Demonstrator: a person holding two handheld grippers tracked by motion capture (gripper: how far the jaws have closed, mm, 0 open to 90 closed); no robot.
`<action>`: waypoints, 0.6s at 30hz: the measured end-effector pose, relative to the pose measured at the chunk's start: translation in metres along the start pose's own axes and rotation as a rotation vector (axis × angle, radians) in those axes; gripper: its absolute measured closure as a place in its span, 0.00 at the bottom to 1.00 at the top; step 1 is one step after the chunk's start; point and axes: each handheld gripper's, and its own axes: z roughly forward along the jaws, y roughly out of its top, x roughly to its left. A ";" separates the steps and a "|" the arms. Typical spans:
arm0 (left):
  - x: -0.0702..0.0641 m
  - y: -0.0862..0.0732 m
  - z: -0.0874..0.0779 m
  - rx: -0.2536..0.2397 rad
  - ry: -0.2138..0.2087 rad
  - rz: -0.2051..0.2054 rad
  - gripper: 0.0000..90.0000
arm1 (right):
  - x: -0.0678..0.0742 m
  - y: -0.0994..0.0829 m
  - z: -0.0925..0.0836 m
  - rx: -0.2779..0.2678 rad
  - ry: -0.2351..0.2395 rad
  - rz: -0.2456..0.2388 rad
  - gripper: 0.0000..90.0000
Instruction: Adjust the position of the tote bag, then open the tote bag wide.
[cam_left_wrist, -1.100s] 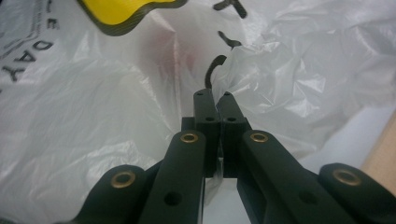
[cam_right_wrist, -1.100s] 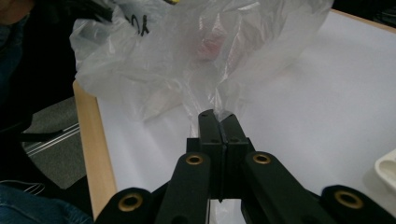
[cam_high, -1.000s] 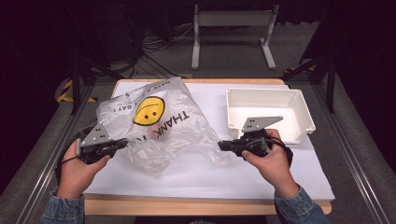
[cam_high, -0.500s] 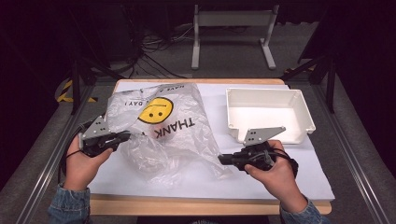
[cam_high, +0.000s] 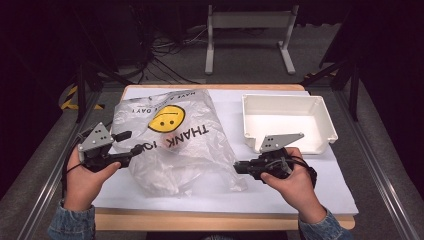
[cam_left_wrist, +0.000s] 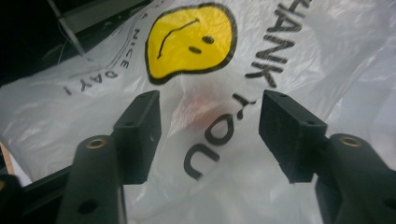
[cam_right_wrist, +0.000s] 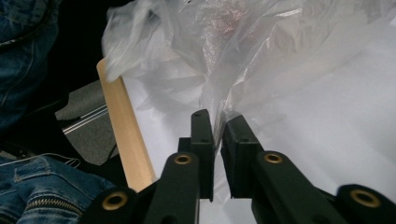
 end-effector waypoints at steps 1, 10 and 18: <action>-0.002 0.001 -0.001 -0.007 -0.005 -0.006 0.41 | -0.001 0.000 0.000 -0.003 -0.005 0.000 0.88; -0.032 0.020 -0.009 -0.061 -0.127 0.024 0.33 | -0.003 -0.001 0.001 -0.012 -0.033 0.015 0.74; -0.064 0.026 0.004 0.051 -0.348 0.109 0.33 | -0.005 -0.001 0.002 -0.016 -0.039 0.018 0.69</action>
